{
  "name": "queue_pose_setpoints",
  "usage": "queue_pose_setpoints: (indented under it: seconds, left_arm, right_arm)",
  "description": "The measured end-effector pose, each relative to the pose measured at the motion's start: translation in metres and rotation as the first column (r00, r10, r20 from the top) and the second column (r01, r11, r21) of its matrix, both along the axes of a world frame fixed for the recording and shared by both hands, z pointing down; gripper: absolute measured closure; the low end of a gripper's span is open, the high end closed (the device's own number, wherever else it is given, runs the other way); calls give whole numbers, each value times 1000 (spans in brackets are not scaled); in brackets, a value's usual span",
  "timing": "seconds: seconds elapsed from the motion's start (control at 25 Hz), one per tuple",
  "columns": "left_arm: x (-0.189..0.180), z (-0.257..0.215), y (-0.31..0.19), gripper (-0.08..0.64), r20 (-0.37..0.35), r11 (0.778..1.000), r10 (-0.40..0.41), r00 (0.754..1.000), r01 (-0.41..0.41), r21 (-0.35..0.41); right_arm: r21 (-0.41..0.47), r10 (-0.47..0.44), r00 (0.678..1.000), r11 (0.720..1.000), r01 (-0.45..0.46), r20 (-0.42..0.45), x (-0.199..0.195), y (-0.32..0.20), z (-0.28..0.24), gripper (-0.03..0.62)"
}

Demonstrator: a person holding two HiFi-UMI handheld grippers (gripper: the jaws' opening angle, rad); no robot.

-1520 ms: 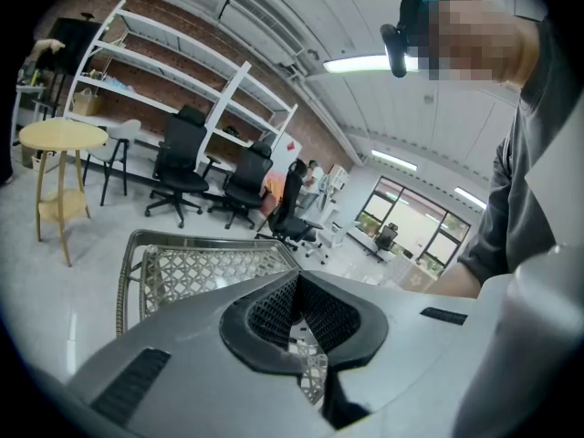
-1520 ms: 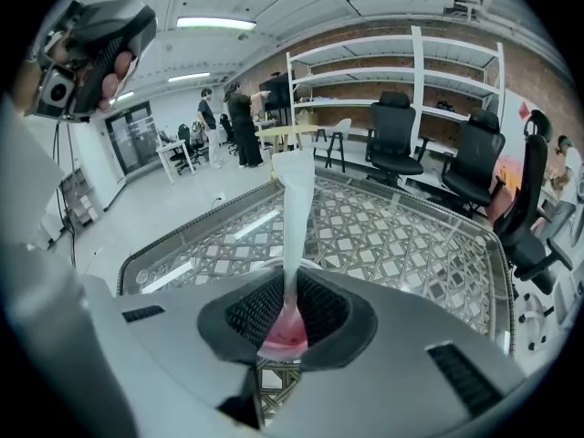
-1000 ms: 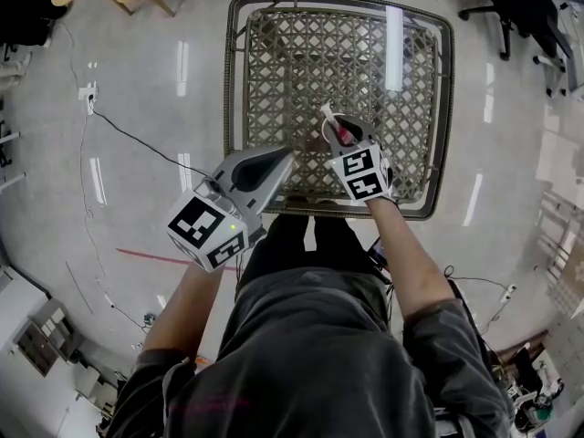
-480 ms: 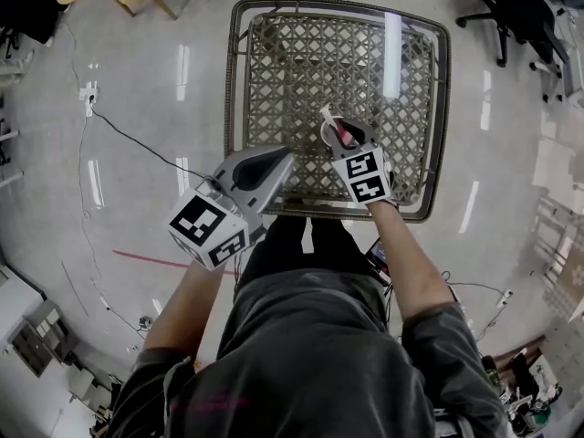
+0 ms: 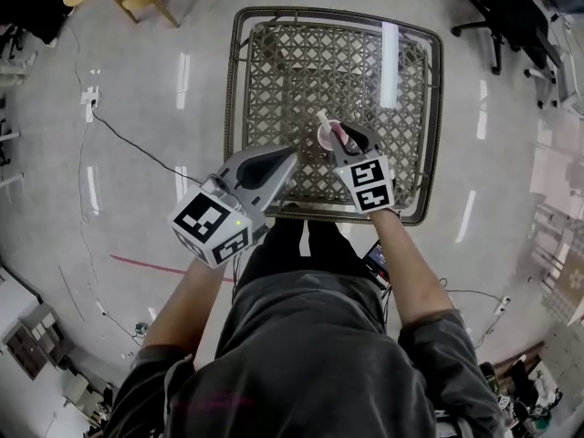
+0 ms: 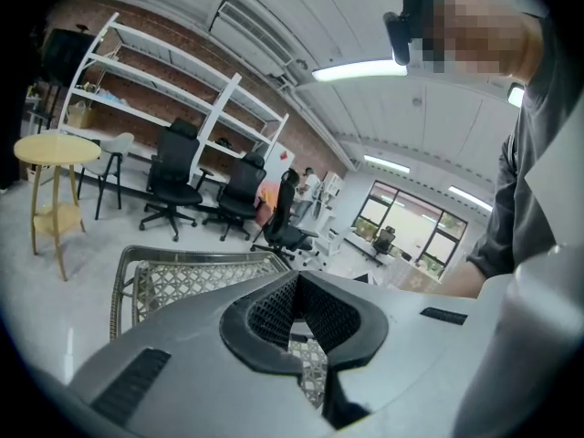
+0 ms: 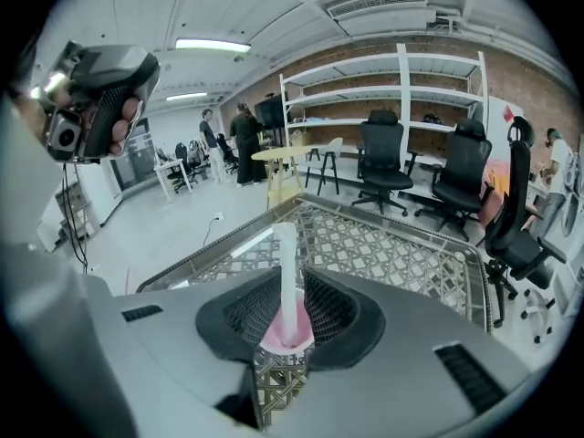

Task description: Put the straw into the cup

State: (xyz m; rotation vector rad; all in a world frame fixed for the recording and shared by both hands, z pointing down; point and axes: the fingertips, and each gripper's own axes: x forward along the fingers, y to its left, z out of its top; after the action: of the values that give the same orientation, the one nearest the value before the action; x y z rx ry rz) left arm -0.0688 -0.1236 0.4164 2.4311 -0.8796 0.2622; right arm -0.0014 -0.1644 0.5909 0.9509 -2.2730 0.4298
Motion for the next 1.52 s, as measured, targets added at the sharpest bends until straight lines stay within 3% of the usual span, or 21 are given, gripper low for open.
queue_pose_setpoints:
  seconds: [0.72,1.52]
  left_arm:
    - [10,-27,8,549,5,998,2,1000,-2,56]
    - [14,-59,4,549,22,990,8,1000,-11,138]
  right_arm:
    - [102,15,995,994,-25,102,6,5,-78,546]
    - [241,-1,980,969,-48,200,7,6,-172,546]
